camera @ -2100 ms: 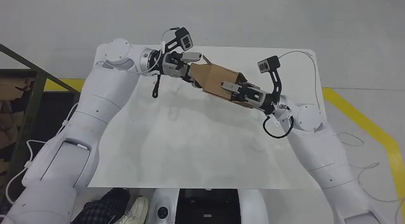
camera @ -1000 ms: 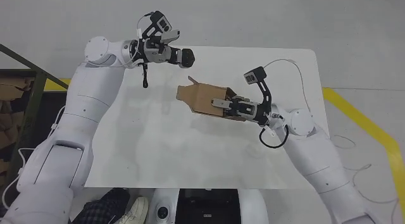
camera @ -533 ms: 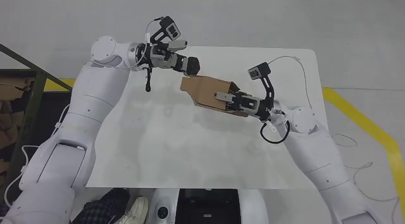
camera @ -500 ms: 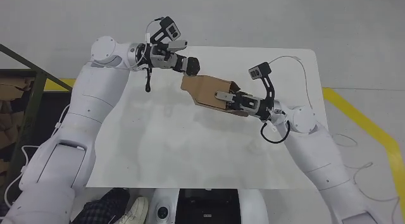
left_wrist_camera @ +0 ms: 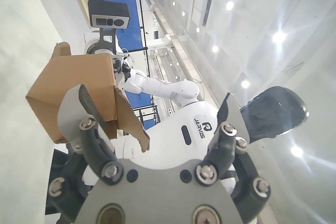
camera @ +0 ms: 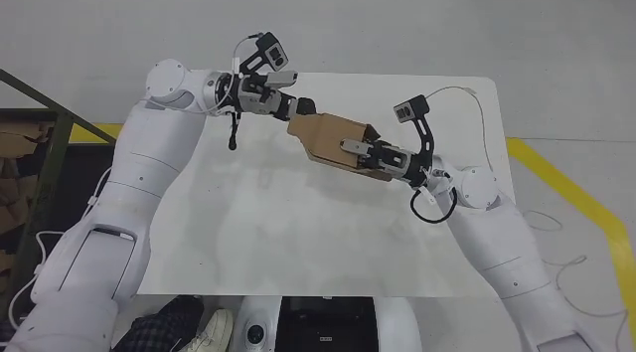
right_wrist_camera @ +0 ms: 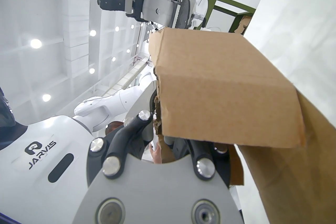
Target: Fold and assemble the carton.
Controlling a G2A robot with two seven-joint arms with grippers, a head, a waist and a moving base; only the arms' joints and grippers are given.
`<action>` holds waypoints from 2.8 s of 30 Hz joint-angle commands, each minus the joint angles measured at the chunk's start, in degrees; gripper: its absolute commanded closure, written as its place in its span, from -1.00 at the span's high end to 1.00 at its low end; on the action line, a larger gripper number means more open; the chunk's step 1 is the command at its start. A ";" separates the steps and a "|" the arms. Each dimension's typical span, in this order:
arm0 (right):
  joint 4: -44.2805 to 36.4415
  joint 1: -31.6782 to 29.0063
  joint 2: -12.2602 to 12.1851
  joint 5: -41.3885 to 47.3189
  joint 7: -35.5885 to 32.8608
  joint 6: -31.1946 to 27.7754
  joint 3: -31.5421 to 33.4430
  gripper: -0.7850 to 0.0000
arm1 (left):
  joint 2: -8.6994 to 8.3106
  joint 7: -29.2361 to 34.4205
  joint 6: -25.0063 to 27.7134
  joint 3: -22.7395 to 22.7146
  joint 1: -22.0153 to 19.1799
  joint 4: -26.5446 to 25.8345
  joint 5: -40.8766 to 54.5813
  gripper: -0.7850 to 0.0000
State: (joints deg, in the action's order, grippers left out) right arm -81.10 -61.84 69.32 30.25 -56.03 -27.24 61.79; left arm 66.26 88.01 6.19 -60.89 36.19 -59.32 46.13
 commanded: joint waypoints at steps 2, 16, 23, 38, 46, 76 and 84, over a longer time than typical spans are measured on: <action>0.13 -0.02 0.03 -0.01 0.31 0.05 0.09 -1.00 | 0.07 -0.01 -0.36 0.35 0.12 -0.52 0.04 1.00; 0.29 0.04 0.13 -0.07 0.62 0.26 0.34 -1.00 | 0.19 -0.01 -0.68 1.66 -0.07 -1.76 -0.44 1.00; 0.57 0.17 0.13 -0.04 0.54 0.31 0.72 -1.00 | -0.17 -1.38 0.61 1.57 -0.39 -1.12 -5.06 1.00; 1.11 0.03 0.03 -0.51 0.75 0.39 1.69 -1.00 | -1.89 -2.65 0.71 -0.16 0.01 -4.08 -15.69 1.00; 1.06 -0.14 -0.02 -0.71 0.68 0.49 2.04 -1.00 | -2.77 -3.40 -0.39 -0.14 0.99 -7.62 -21.64 1.00; -1.41 -1.21 -0.06 2.26 -0.86 0.58 2.78 -1.00 | -2.80 -6.66 -1.14 2.69 0.83 -6.45 -23.68 1.00; -1.12 -1.21 -0.07 2.87 -1.13 0.59 3.15 -1.00 | -2.88 -6.97 -0.08 2.43 0.95 -5.94 -22.86 1.00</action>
State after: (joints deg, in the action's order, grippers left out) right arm -82.23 -63.06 69.25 33.08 -57.13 -26.57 64.90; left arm 63.44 81.06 5.99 -58.37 37.05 -65.23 23.37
